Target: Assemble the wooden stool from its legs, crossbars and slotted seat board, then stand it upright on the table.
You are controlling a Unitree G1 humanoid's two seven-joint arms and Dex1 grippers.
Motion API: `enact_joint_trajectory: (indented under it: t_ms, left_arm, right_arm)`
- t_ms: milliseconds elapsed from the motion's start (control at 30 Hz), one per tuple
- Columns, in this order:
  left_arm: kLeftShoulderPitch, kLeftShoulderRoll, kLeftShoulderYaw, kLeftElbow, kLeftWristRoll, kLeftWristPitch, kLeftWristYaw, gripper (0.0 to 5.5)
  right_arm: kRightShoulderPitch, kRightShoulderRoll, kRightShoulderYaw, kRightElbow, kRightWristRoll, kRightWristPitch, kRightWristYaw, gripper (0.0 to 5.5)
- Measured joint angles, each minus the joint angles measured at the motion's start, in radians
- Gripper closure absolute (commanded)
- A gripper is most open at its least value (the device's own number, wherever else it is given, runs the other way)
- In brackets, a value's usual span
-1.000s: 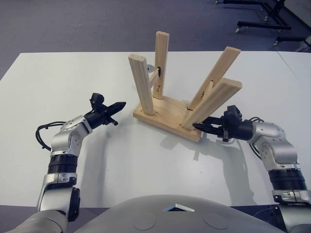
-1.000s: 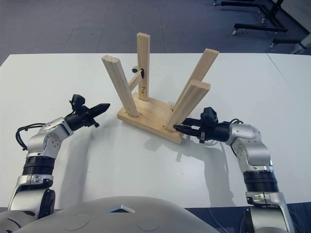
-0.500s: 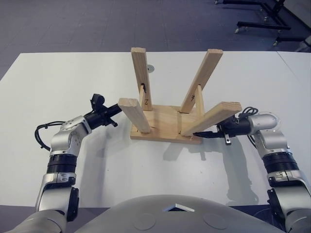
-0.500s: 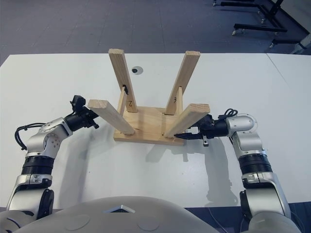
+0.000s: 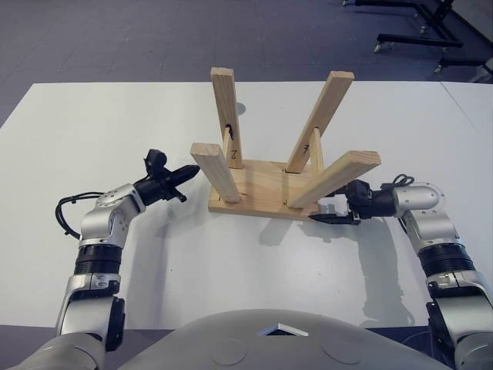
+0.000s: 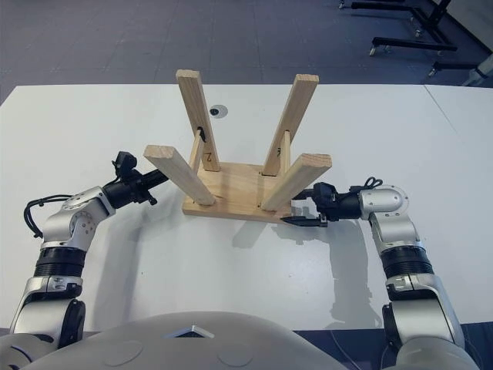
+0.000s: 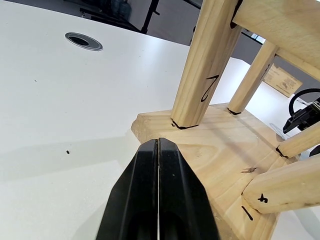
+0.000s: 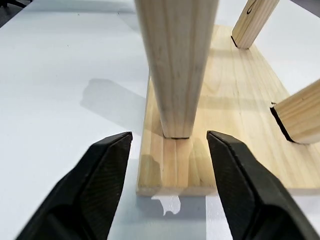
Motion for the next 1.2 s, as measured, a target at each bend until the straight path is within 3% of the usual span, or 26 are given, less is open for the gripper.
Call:
enact_joint_trajectory:
  t_ms: [100,267,467,733,967,1200]
  left_arm:
    - [0.029,0.006,-0.003,-0.026,0.029,-0.040,0.005,5.50]
    - [0.200,0.115,0.001,-0.137,0.142,-0.160,0.031,5.50]
    - [0.322,0.125,-0.037,-0.261,0.200,-0.203,0.073,5.50]
    - [0.238,0.048,-0.148,-0.168,0.393,-0.315,0.282,5.50]
    - [0.325,0.032,-0.200,-0.289,0.291,-0.255,0.183,5.50]
    - [0.307,0.032,-0.216,-0.297,0.273,-0.205,0.184,5.50]
  right_arm:
    - [0.032,-0.026,-0.071,-0.022,0.043,0.037,-0.038,1.55]
    - [0.248,-0.075,-0.228,-0.113,0.120,0.134,-0.139,1.55]
    - [0.421,0.001,-0.227,-0.203,0.095,0.165,-0.289,2.64]
    - [0.387,0.001,-0.121,-0.165,-0.067,-0.023,-0.437,4.16]
    - [0.394,-0.021,-0.083,-0.174,-0.079,-0.055,-0.461,5.49]
    - [0.335,-0.032,-0.015,-0.171,-0.136,-0.055,-0.546,5.49]
